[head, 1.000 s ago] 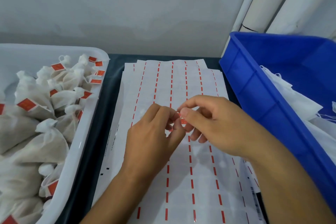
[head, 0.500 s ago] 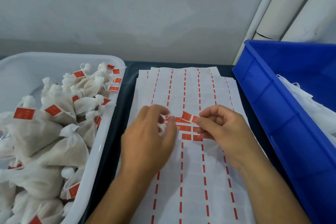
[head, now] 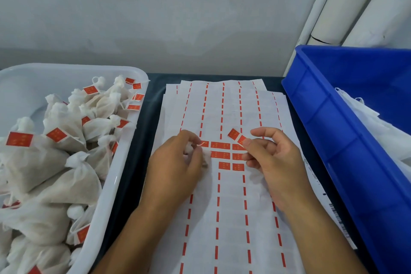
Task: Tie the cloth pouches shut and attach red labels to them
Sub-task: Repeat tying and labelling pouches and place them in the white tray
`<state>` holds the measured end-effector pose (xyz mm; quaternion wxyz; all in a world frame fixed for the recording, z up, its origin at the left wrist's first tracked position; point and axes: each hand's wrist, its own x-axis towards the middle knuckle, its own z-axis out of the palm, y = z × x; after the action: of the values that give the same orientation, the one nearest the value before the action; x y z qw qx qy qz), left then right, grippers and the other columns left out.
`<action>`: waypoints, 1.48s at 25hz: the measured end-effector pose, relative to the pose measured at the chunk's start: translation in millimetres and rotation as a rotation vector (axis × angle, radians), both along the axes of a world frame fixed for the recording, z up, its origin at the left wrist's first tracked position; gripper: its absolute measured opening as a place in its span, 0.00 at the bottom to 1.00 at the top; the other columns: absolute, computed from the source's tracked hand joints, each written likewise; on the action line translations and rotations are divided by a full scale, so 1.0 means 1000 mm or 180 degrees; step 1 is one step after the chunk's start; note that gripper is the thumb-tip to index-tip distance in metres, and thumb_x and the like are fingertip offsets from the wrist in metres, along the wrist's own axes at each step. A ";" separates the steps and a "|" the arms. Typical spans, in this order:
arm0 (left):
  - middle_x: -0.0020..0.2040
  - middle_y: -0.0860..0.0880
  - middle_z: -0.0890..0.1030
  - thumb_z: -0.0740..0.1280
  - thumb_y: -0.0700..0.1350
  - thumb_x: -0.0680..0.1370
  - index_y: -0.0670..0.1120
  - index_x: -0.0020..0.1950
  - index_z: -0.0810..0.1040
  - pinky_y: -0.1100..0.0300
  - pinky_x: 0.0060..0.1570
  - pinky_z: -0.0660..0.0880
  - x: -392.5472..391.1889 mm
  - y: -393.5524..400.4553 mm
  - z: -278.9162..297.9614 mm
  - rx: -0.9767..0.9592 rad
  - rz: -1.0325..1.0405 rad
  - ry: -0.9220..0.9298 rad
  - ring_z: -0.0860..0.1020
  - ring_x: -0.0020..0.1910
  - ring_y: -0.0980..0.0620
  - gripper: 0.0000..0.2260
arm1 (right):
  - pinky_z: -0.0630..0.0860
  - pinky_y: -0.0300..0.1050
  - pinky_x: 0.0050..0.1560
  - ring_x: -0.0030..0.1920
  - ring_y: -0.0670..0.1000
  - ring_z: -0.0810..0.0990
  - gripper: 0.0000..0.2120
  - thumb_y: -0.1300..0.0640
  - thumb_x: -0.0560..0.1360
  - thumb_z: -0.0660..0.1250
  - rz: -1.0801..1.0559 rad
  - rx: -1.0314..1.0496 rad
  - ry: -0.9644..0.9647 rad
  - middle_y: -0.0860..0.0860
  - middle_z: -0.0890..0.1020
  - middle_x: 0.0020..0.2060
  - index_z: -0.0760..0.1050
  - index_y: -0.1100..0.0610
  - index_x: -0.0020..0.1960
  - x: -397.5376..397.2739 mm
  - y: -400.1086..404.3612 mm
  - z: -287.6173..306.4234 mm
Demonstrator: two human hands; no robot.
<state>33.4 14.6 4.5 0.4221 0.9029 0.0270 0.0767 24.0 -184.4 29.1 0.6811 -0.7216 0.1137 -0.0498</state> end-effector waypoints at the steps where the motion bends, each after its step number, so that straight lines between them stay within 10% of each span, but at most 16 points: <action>1: 0.48 0.72 0.78 0.70 0.56 0.78 0.63 0.52 0.77 0.76 0.39 0.76 0.000 0.000 0.001 -0.0168 -0.0021 -0.0013 0.79 0.46 0.72 0.04 | 0.80 0.33 0.35 0.40 0.46 0.87 0.10 0.49 0.76 0.75 0.0018 -0.0007 -0.0004 0.44 0.87 0.41 0.77 0.46 0.55 0.000 0.000 0.000; 23: 0.51 0.54 0.87 0.74 0.40 0.78 0.56 0.59 0.83 0.57 0.49 0.84 -0.017 -0.027 0.013 -0.1764 -0.1077 0.0033 0.87 0.47 0.48 0.14 | 0.81 0.40 0.38 0.37 0.51 0.86 0.07 0.64 0.79 0.70 0.0556 0.0181 -0.0470 0.50 0.84 0.37 0.78 0.54 0.54 -0.006 0.005 0.001; 32: 0.51 0.53 0.86 0.70 0.50 0.78 0.55 0.55 0.85 0.58 0.46 0.84 -0.019 -0.032 0.016 -0.2045 -0.0939 -0.0200 0.87 0.47 0.50 0.08 | 0.83 0.42 0.39 0.42 0.54 0.85 0.08 0.61 0.77 0.73 0.0525 -0.0145 -0.0618 0.50 0.84 0.40 0.78 0.50 0.52 -0.009 0.009 -0.002; 37: 0.48 0.51 0.86 0.71 0.40 0.80 0.59 0.61 0.80 0.62 0.42 0.82 -0.019 -0.033 0.014 -0.2164 -0.0771 -0.0257 0.87 0.43 0.47 0.15 | 0.83 0.42 0.40 0.42 0.53 0.86 0.08 0.58 0.78 0.73 0.0561 -0.0200 -0.0592 0.49 0.85 0.41 0.77 0.49 0.53 -0.009 0.010 -0.002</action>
<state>14.1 -18.1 19.0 0.7049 0.7039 -0.0729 0.0484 15.1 -174.8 27.2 0.6675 -0.7420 -0.0153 -0.0601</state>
